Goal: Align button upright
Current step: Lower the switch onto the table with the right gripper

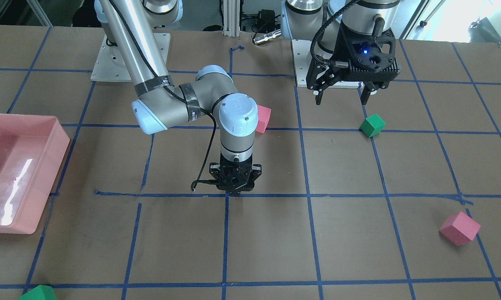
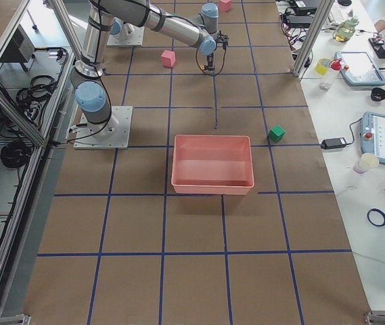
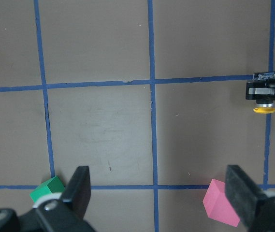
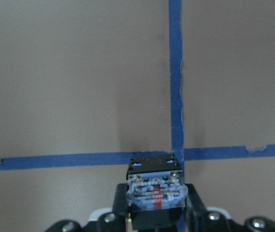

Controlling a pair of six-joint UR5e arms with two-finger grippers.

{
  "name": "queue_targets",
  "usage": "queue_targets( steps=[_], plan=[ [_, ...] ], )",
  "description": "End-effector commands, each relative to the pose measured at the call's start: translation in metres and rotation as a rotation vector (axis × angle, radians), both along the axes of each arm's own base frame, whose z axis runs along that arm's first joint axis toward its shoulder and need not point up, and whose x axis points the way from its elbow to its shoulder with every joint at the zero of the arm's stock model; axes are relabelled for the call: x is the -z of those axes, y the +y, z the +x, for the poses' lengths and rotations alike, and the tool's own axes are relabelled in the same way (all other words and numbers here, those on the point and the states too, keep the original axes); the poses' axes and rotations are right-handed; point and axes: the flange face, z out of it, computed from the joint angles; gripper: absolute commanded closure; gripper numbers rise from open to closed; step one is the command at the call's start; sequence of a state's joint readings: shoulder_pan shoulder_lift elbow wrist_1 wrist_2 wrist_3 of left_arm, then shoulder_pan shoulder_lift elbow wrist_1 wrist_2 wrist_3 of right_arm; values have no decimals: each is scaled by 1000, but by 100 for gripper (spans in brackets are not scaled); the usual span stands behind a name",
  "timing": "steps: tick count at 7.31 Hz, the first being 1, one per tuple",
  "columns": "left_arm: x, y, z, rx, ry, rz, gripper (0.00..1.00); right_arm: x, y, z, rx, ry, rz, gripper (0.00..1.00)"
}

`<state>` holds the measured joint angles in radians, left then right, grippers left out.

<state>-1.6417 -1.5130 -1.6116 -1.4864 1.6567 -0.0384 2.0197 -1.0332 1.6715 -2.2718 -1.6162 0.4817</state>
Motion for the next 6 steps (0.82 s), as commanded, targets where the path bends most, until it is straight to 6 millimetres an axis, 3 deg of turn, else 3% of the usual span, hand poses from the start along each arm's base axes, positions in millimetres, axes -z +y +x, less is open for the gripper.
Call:
queue_targets(
  steps=[1, 6],
  plan=[
    [0, 0, -1, 1, 0, 0, 0, 1, 1, -1, 1, -1, 4, 100],
    [0, -1, 0, 0, 2, -1, 0, 7, 7, -3, 1, 1, 15, 100]
  ],
)
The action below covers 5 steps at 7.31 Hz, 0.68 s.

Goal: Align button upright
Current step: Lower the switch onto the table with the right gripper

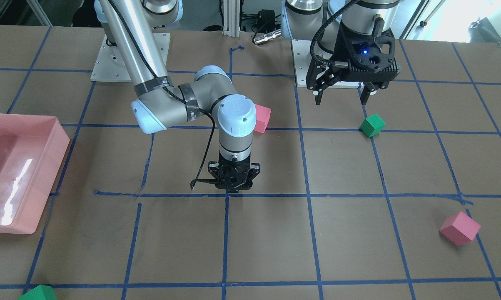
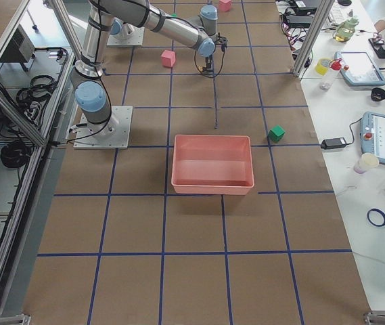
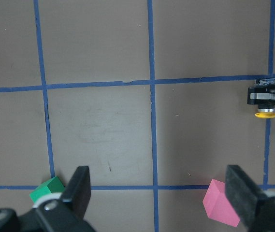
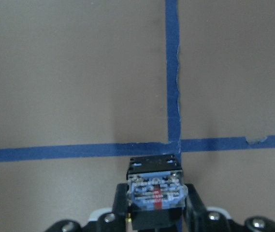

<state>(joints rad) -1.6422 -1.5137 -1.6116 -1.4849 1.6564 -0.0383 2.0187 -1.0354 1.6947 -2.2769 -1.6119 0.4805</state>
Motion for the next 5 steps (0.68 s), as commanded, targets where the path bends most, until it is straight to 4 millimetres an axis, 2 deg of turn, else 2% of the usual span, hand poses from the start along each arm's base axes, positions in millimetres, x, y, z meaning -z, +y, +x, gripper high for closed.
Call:
queue_targets(
  steps=[1, 5],
  plan=[
    [-1, -1, 0, 1, 0, -2, 0, -1, 0, 0, 1, -4, -2, 100],
    [-2, -2, 0, -1, 0, -4, 0, 1, 2, 0, 1, -5, 3, 100]
  ],
)
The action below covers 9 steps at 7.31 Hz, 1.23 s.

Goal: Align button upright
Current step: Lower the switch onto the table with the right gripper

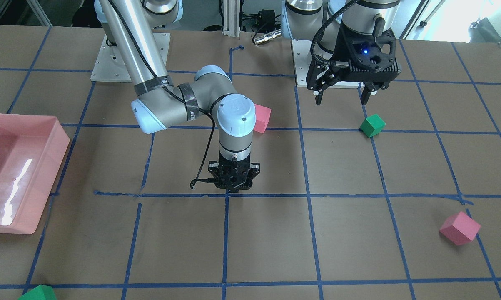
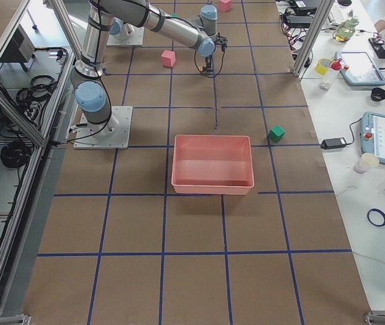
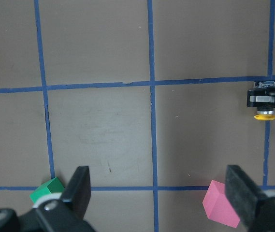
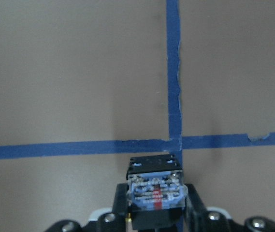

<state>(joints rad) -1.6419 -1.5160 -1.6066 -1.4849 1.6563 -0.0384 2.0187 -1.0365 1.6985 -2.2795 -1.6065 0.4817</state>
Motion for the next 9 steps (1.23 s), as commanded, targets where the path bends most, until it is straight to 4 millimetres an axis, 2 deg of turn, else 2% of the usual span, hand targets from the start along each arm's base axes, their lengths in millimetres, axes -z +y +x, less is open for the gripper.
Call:
queue_targets(
  steps=[1, 3, 4, 7, 8, 9],
  plan=[
    [-1, -1, 0, 0, 1, -2, 0, 0, 1, 1, -2, -12, 7, 100],
    [-1, -1, 0, 0, 1, -2, 0, 1, 2, 1, -2, -13, 10, 100],
    [-1, -1, 0, 0, 1, -2, 0, 4, 4, 0, -4, -9, 14, 93],
    [-1, -1, 0, -1, 0, -1, 0, 2, 4, 0, -5, -8, 10, 85],
    [-1, -1, 0, -1, 0, -1, 0, -1, 3, -1, -2, -11, 6, 71],
    [0, -1, 0, -1, 0, 0, 0, -3, 3, -1, -2, -8, 1, 48]
  ],
)
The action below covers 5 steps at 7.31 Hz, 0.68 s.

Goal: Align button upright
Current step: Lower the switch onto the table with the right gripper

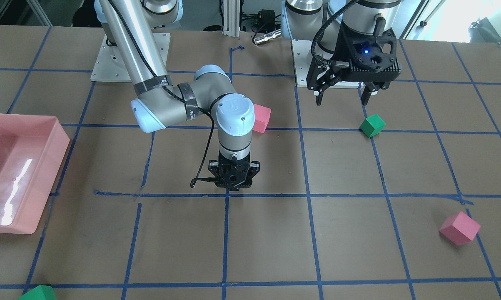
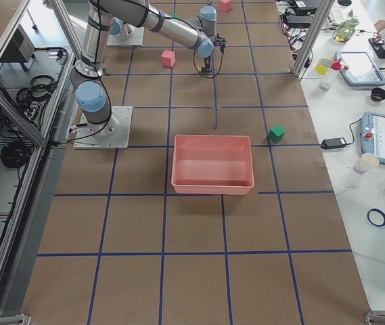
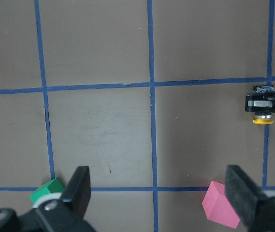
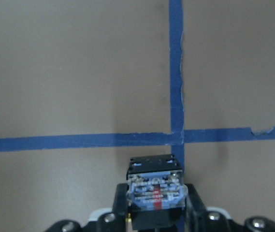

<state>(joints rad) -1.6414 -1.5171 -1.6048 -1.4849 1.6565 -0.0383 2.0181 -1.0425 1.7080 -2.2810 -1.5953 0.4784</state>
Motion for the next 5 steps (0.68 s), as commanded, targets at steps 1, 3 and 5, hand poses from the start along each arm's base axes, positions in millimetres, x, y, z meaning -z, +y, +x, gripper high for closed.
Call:
queue_targets(
  steps=[1, 3, 5],
  plan=[
    [0, 0, 0, 0, 0, 0, 0, -21, -1, -1, 0, -6, -34, 8],
    [1, 1, -1, 2, 0, 3, 0, -79, -7, -21, 4, -42, -99, 0],
    [1, 1, -1, 2, 0, 3, 0, -148, -16, -78, 34, -69, -46, 0]
  ],
)
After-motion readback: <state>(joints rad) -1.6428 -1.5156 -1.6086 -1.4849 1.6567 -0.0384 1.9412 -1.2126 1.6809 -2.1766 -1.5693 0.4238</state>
